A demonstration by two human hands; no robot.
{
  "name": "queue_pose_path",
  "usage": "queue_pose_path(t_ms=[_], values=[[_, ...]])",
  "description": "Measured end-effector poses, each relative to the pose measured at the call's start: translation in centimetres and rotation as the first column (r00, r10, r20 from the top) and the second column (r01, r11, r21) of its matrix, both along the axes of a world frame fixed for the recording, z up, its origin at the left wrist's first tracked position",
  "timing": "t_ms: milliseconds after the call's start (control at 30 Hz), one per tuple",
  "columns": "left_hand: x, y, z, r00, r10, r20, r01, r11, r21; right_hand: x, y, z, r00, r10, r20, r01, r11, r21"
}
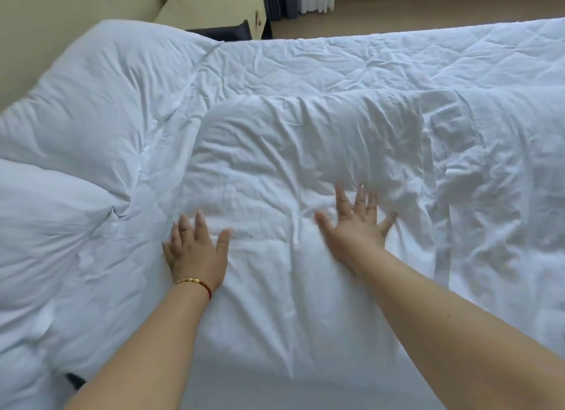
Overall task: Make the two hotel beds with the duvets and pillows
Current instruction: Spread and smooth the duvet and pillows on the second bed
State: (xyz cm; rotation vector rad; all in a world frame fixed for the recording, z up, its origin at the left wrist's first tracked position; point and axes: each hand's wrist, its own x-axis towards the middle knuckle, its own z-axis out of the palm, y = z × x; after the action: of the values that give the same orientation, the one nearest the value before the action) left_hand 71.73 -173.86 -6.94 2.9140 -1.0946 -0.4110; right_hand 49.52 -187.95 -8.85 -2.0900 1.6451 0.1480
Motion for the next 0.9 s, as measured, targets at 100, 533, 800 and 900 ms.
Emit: queue_pose_path(t_ms=[100,533,800,900], values=[[4.0,0.1,-0.3,0.997,0.05,-0.062,-0.05,0.999,0.008,1.2,-1.5,-1.8,1.0,-0.012,-0.028,0.013,0.999,0.043],[5.3,-4.7,4.9,0.709,-0.046,-0.703,-0.366,0.829,-0.423,0.6,-2.9,-1.7,0.994,-0.069,0.086,0.055,0.987,0.15],[-7.0,-8.2,20.0,0.619,-0.392,-0.681,-0.13,0.803,-0.581,-3.5,-2.5,6.0,0.58,-0.514,0.632,0.122,0.822,0.557],[-15.0,-11.3,25.8,0.559,-0.516,-0.649,0.041,0.799,-0.6,-9.2,-3.2,9.6,0.338,-0.69,0.64,-0.003,0.679,0.734]])
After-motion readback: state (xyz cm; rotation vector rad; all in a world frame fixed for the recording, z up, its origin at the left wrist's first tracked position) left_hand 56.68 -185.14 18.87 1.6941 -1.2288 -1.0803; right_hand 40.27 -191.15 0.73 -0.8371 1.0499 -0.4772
